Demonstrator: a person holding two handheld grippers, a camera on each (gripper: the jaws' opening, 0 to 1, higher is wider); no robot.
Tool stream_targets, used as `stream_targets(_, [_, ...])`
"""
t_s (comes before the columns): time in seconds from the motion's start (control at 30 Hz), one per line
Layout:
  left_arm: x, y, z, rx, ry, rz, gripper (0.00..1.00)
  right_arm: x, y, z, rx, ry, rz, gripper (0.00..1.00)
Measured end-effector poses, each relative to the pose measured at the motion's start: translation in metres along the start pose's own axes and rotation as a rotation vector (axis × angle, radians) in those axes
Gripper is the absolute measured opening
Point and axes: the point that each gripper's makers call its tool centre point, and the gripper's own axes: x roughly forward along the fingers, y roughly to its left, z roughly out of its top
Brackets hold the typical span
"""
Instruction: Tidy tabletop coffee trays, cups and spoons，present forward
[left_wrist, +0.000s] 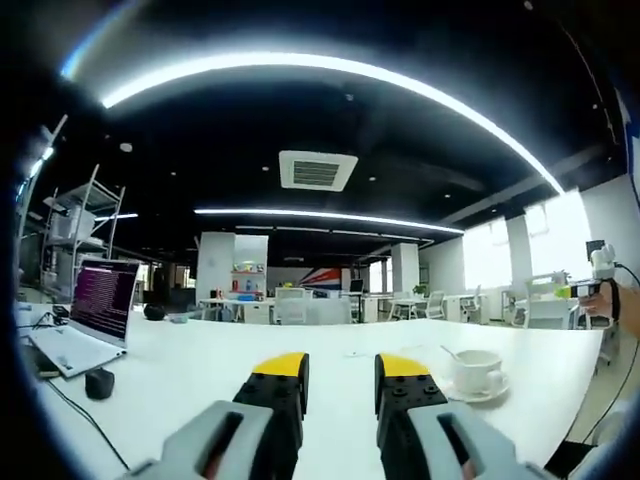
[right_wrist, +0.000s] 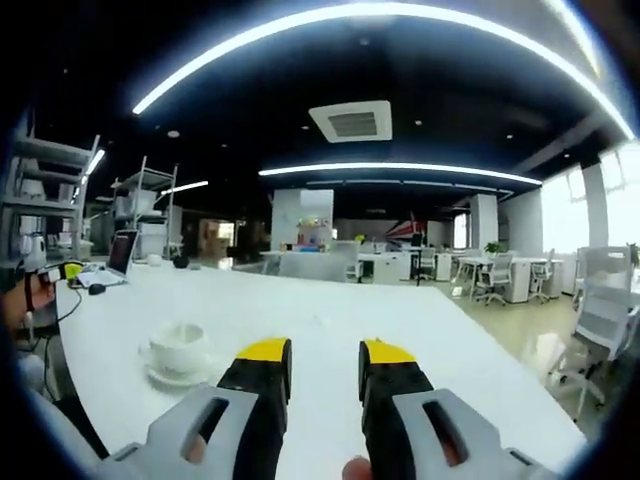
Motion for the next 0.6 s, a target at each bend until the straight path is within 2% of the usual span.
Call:
stream_targets(0.2, [-0.003,0.003,-0.012,0.000,0.024,0.012,0.28,-0.006,-0.008,-0.014,0.025,0.014,-0.020,0.28])
stream_targets(0.4, [-0.007,0.006,-0.015,0.002,0.028,0.020,0.28,-0.011,-0.013,-0.021,0.031,0.020,-0.033,0.28])
stream_targets(0.6, [-0.010,0.007,-0.024,-0.010,0.040,0.028,0.28,-0.011,-0.014,-0.033,0.024,0.046,-0.040,0.28])
